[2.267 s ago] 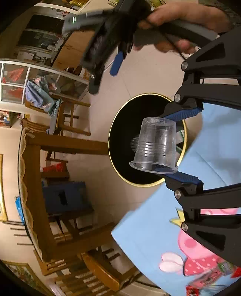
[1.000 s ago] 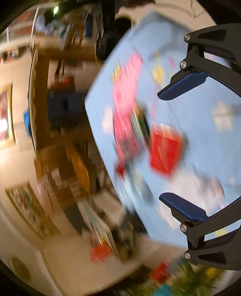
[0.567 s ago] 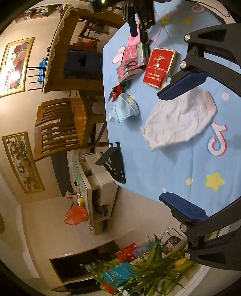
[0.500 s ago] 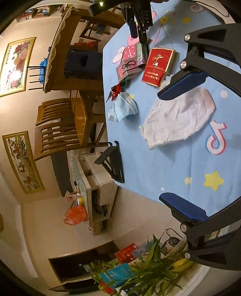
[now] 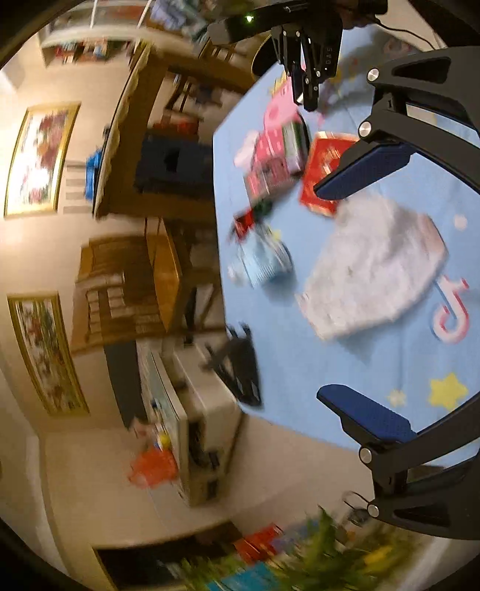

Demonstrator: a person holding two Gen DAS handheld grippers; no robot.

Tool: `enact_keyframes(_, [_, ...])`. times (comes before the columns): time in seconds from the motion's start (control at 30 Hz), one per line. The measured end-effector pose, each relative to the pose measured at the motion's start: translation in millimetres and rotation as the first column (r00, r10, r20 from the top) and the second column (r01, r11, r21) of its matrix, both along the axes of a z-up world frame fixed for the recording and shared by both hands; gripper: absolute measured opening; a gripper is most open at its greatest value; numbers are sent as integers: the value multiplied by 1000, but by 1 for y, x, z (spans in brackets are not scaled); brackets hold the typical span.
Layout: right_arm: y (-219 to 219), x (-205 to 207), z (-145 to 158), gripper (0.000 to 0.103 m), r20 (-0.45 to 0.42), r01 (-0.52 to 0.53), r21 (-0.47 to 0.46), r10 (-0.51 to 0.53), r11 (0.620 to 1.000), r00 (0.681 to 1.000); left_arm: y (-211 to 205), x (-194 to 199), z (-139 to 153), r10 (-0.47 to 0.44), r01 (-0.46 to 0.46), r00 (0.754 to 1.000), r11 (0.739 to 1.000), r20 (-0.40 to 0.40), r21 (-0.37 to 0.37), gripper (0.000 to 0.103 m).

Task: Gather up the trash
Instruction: 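Grasp the blue face mask with the left gripper while the right gripper grasps the gold cap, then carry the face mask to the bin and release it with the left gripper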

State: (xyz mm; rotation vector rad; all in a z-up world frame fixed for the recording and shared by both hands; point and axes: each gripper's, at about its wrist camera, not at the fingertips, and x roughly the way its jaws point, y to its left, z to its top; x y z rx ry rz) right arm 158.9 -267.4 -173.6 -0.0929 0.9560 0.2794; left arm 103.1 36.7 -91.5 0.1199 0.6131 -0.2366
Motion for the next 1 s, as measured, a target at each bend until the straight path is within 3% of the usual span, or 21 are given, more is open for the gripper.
enact_keyframes(0.17, [-45,-23,3,21,32,107,137,-112,985,993,-24,65,4,-43,40,997,998,-66,-39,96])
enact_keyframes(0.33, [-88,-29,-7,21,-8,192,260,-197,946,980,-36,157,-13,10,-32,969,996,-247,-84,96])
enact_keyframes(0.43, [-97,-31,-2,21,7,188,274,-197,943,980,-47,189,-26,24,-39,957,998,-288,-46,96])
enact_keyframes(0.57, [-99,-32,1,21,12,180,292,-192,939,981,-63,219,-55,40,-21,933,998,-357,57,95])
enact_keyframes(0.6, [-100,-32,3,21,16,179,293,-192,939,981,-63,220,-60,43,-23,929,998,-367,58,85])
enact_keyframes(0.67, [-103,-32,6,21,23,181,308,-197,934,980,-59,218,-67,5,-7,919,1000,-394,-5,46])
enact_keyframes(0.7, [-105,-33,6,21,26,182,315,-200,931,979,-56,213,-67,-17,-3,919,999,-395,-49,19])
enact_keyframes(0.73, [-108,-33,8,21,31,184,325,-205,928,978,-53,208,-65,-17,-8,925,998,-380,-64,8])
enact_keyframes(0.87, [-109,-32,13,21,46,192,334,-219,923,975,-44,168,-53,31,-43,958,998,-284,-36,5])
enact_keyframes(1.0, [-109,-34,16,21,63,195,337,-228,921,972,-29,139,-41,74,-93,964,994,-257,-60,5])
